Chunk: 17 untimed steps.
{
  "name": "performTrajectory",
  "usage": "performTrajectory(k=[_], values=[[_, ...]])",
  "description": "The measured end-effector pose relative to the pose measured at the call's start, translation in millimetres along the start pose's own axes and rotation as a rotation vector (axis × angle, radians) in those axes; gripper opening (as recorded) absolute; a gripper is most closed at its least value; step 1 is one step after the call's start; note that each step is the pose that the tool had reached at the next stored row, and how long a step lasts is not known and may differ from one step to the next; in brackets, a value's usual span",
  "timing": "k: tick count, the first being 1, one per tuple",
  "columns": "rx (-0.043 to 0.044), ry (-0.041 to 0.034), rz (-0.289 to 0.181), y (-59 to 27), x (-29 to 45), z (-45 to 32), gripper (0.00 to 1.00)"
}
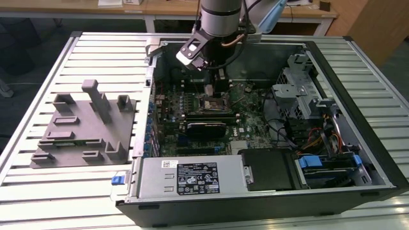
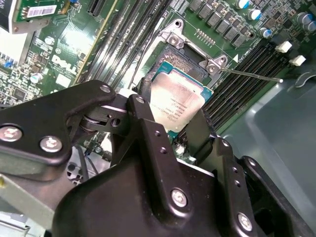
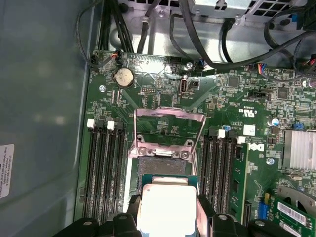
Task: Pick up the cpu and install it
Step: 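Place the cpu into insertion slot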
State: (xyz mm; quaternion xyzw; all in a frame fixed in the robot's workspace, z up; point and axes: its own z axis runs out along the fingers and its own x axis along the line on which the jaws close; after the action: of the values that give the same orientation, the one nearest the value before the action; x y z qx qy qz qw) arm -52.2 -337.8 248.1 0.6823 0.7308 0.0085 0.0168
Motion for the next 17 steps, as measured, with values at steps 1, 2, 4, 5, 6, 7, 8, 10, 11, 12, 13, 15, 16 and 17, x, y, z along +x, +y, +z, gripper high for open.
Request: performTrajectory(k=[1,2,4,5,6,7,8,10,11,12,13,15,16,17], values=[[0.0,-0.0001,0.0,0.0,0.4,1.4,0.53],[0.0,0.0,0.0,0.1,0.7,2.9,0.53],[0.0,0.0,0.0,0.2,1.3,6.0,0.53],[0.0001,-0.0001,0.0,0.3,1.4,7.4,0.53],[0.0001,-0.0001,0.001,0.4,1.5,8.8,0.53],[0.0001,-0.0001,0.001,0.5,1.5,10.1,0.53],[0.0001,-0.0001,0.002,0.5,1.5,11.4,0.53],[0.0,-0.0001,0.003,0.6,1.5,13.7,0.53],[0.0001,-0.0001,0.004,0.6,1.5,14.9,0.53],[0.0001,-0.0001,0.006,0.6,1.5,16.1,0.53],[0.0001,-0.0003,0.009,0.7,1.6,17.3,0.53],[0.0002,-0.0005,0.017,0.7,1.6,19.8,0.53],[0.0003,-0.0007,0.02,0.7,1.6,21.0,0.53],[0.0004,-0.0008,0.022,0.7,1.6,22.4,0.53]])
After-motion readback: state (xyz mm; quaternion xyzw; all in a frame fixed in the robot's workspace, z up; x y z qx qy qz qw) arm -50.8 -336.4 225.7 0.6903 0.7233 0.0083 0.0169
